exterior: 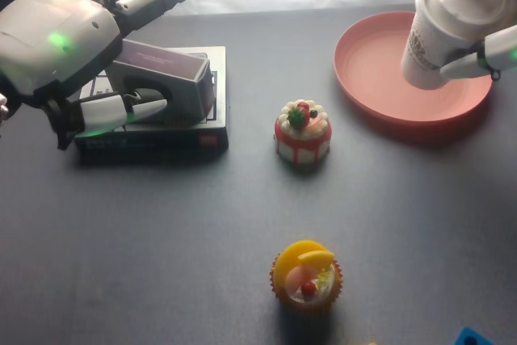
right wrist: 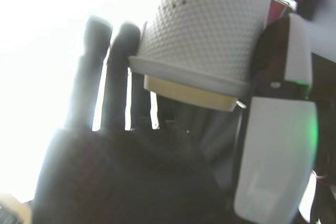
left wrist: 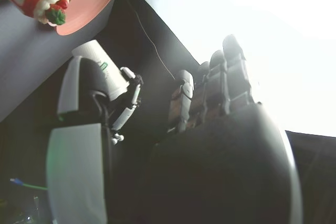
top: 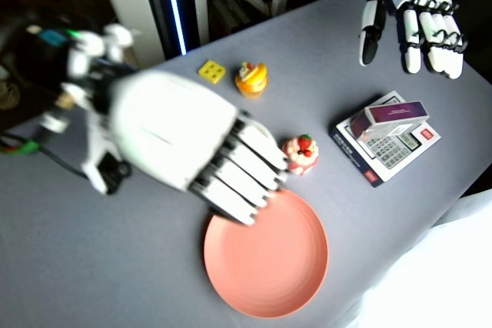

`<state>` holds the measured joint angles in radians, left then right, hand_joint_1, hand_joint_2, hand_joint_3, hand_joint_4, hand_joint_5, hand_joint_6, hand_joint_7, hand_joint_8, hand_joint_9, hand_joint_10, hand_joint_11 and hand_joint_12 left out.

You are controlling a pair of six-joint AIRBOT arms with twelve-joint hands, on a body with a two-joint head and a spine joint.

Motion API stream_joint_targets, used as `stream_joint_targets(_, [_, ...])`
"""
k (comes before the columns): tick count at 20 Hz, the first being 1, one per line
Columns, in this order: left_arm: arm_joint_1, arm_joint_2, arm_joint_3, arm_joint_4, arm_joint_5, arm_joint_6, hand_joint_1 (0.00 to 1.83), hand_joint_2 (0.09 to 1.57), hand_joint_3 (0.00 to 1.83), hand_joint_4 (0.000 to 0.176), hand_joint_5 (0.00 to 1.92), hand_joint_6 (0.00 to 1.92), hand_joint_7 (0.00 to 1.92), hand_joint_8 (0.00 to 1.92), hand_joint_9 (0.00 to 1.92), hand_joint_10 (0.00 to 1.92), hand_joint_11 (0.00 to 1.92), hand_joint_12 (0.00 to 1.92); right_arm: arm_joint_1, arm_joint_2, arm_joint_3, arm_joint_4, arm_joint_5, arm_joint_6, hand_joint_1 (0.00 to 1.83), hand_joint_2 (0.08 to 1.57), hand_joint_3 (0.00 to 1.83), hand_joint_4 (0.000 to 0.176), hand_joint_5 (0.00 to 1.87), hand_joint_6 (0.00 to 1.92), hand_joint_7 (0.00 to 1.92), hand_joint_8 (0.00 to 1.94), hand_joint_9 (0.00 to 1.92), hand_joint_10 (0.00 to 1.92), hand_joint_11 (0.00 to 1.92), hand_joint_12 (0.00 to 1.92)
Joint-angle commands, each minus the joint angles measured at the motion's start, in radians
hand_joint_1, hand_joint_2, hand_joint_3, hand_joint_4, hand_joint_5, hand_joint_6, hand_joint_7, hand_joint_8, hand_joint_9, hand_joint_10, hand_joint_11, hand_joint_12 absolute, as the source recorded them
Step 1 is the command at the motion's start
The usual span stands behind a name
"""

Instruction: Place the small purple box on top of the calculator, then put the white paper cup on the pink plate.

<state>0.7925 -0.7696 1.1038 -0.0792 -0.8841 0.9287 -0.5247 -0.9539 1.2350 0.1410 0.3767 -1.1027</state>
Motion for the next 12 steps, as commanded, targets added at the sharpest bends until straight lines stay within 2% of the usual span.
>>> stream_joint_targets(1, [-0.014, -0.006, 0.003, -0.003, -0.127, -0.002, 0.88, 1.2, 0.0, 0.012, 0.11, 0.0, 0.0, 0.0, 0.0, 0.0, 0.0, 0.13, 0.016, -0.011, 0.019, 0.013, 0.061, -0.007, 1.09, 1.12, 0.02, 0.0, 0.36, 0.68, 0.56, 1.2, 0.58, 1.65, 0.59, 1.92])
stream_joint_targets(2, [-0.014, -0.008, 0.005, -0.003, -0.127, -0.004, 0.88, 1.19, 0.0, 0.022, 0.1, 0.0, 0.0, 0.0, 0.0, 0.0, 0.0, 0.18, 0.019, -0.032, 0.046, 0.029, 0.041, -0.01, 1.11, 1.13, 0.01, 0.0, 0.33, 0.78, 0.55, 1.27, 0.61, 1.65, 0.59, 1.92])
stream_joint_targets(3, [-0.012, -0.01, 0.006, -0.003, -0.126, -0.008, 0.88, 1.19, 0.0, 0.022, 0.1, 0.0, 0.0, 0.0, 0.0, 0.0, 0.0, 0.27, 0.02, -0.058, 0.085, 0.055, 0.019, -0.01, 1.11, 1.14, 0.01, 0.0, 0.3, 0.84, 0.52, 1.34, 0.63, 1.69, 0.63, 1.92])
stream_joint_targets(4, [-0.01, -0.011, 0.007, -0.003, -0.126, -0.008, 0.88, 1.19, 0.0, 0.022, 0.1, 0.0, 0.0, 0.0, 0.0, 0.0, 0.0, 0.27, 0.021, -0.072, 0.104, 0.073, 0.009, -0.015, 1.11, 1.14, 0.01, 0.0, 0.3, 0.84, 0.52, 1.34, 0.63, 1.69, 0.63, 1.92])
stream_joint_targets(5, [-0.01, -0.016, 0.01, -0.003, -0.126, -0.011, 0.86, 1.19, 0.0, 0.024, 0.1, 0.0, 0.0, 0.0, 0.0, 0.0, 0.0, 0.41, 0.025, -0.097, 0.14, 0.093, -0.015, -0.015, 1.09, 1.14, 0.01, 0.0, 0.27, 0.88, 0.49, 1.32, 0.57, 1.66, 0.54, 1.92])
stream_joint_targets(6, [-0.01, -0.021, 0.013, -0.003, -0.128, -0.013, 0.84, 1.19, 0.0, 0.0, 0.12, 0.0, 0.0, 0.0, 0.0, 0.0, 0.0, 0.56, 0.03, -0.114, 0.162, 0.098, -0.029, -0.015, 1.07, 1.15, 0.0, 0.0, 0.27, 0.87, 0.48, 1.29, 0.53, 1.62, 0.44, 1.92])
stream_joint_targets(7, [-0.009, -0.027, 0.018, -0.003, -0.128, -0.016, 0.85, 1.19, 0.0, 0.019, 0.1, 0.01, 0.0, 0.0, 0.0, 0.0, 0.0, 0.44, 0.03, -0.131, 0.182, 0.106, -0.037, -0.015, 1.03, 1.13, 0.0, 0.0, 0.27, 0.85, 0.43, 1.26, 0.48, 1.62, 0.34, 1.92])
stream_joint_targets(8, [-0.009, -0.03, 0.02, -0.002, -0.128, -0.019, 0.86, 1.19, 0.0, 0.034, 0.09, 0.01, 0.0, 0.0, 0.0, 0.0, 0.0, 0.42, 0.03, -0.137, 0.189, 0.11, -0.037, -0.015, 1.01, 1.1, 0.0, 0.0, 0.33, 0.83, 0.47, 1.12, 0.51, 1.55, 0.31, 1.92])
stream_joint_targets(9, [-0.009, -0.032, 0.023, -0.002, -0.131, -0.025, 0.86, 1.18, 0.0, 0.02, 0.11, 0.01, 0.0, 0.0, 0.0, 0.0, 0.0, 0.52, 0.03, -0.149, 0.204, 0.118, -0.038, -0.015, 1.01, 1.09, 0.0, 0.0, 0.36, 0.79, 0.51, 1.07, 0.53, 1.55, 0.31, 1.92])
stream_joint_targets(10, [-0.008, -0.032, 0.024, -0.002, -0.133, -0.028, 0.85, 1.18, 0.0, 0.039, 0.09, 0.0, 0.0, 0.0, 0.0, 0.0, 0.0, 0.49, 0.03, -0.157, 0.214, 0.125, -0.039, -0.015, 1.0, 1.09, 0.0, 0.0, 0.36, 0.76, 0.52, 1.04, 0.54, 1.58, 0.35, 1.92])
stream_joint_targets(11, [-0.006, -0.033, 0.026, -0.002, -0.135, -0.031, 0.85, 1.18, 0.0, 0.039, 0.09, 0.0, 0.0, 0.0, 0.0, 0.0, 0.0, 0.49, 0.03, -0.169, 0.23, 0.132, -0.044, -0.015, 1.0, 1.09, 0.0, 0.0, 0.36, 0.76, 0.52, 1.04, 0.54, 1.58, 0.35, 1.92])
stream_joint_targets(12, [-0.005, -0.035, 0.027, -0.002, -0.137, -0.031, 0.89, 1.18, 0.0, 0.027, 0.1, 0.0, 0.0, 0.0, 0.0, 0.0, 0.0, 0.37, 0.03, -0.18, 0.243, 0.138, -0.049, -0.015, 1.05, 1.07, 0.0, 0.0, 0.38, 0.76, 0.52, 1.08, 0.58, 1.67, 0.55, 1.92])
